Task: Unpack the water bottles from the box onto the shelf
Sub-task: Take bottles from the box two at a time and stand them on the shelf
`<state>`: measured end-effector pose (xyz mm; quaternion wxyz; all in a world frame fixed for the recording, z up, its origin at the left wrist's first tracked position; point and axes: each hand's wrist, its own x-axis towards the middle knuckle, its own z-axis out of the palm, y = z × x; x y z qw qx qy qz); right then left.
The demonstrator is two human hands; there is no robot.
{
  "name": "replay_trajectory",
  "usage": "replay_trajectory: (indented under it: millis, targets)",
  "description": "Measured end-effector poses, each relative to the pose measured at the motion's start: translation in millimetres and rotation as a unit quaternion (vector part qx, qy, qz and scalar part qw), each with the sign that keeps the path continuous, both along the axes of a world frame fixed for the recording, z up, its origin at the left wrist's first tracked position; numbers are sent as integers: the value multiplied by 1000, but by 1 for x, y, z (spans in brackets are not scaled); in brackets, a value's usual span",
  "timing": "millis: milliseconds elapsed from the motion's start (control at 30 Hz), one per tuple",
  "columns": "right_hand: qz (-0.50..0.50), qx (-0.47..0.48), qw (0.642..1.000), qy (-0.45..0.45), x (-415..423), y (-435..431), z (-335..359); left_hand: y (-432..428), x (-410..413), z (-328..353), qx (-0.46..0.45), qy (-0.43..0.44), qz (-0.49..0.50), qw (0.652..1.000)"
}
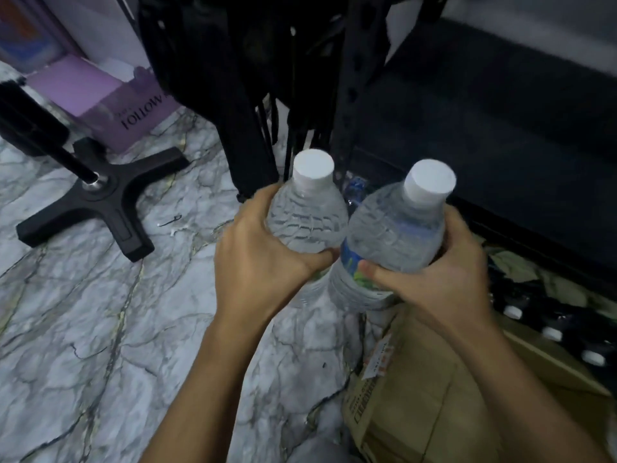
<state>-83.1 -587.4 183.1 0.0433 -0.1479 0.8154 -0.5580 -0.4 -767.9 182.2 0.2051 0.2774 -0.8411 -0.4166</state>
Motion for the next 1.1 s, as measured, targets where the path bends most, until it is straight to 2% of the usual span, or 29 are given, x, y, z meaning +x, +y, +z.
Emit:
replay_trajectory:
  millis: [200,400,567,767,1100]
  targets:
    - [-42,-60,994,75,0,59,114,55,-17,110,10,82,-37,996]
    - [-99,-80,984,127,-6,123,173,115,-45,169,-21,125,-97,987]
    - [-164,-90,973,135,-19,171,193,166,-77,191,-34,127,-121,984]
    - [-225,-60,961,147,-46,219,204,217,-122,203,-40,104,-150,982]
    - [-299,-75,941,143,-111,263,173,272,-197,193,-67,71,-204,974]
